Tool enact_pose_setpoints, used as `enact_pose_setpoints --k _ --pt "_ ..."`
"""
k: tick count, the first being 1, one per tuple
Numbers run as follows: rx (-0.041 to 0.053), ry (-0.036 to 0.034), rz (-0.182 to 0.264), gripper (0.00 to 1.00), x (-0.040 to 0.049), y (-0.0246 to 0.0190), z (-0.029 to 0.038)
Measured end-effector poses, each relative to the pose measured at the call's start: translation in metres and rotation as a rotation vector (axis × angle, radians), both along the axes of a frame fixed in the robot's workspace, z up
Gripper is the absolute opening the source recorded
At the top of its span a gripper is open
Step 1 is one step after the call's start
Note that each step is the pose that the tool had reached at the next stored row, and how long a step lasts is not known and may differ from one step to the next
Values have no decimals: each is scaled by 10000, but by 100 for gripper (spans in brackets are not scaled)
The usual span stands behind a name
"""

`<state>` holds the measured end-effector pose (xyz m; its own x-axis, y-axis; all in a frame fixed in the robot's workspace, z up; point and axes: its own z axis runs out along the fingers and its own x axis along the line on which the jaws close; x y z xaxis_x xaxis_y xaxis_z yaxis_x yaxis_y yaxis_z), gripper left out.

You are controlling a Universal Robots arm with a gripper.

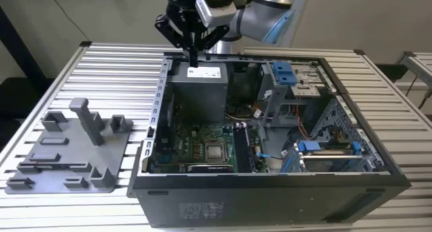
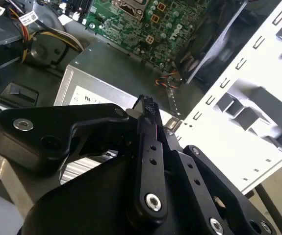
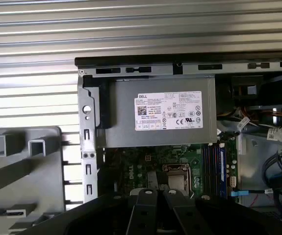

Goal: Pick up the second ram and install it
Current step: 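Reach for the second ram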

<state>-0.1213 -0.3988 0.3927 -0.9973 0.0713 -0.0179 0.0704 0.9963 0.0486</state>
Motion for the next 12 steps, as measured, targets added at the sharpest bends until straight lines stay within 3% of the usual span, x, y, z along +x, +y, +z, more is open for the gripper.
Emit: enact_pose_setpoints --k 12 --pt "1 22 1 11 -30 0 0"
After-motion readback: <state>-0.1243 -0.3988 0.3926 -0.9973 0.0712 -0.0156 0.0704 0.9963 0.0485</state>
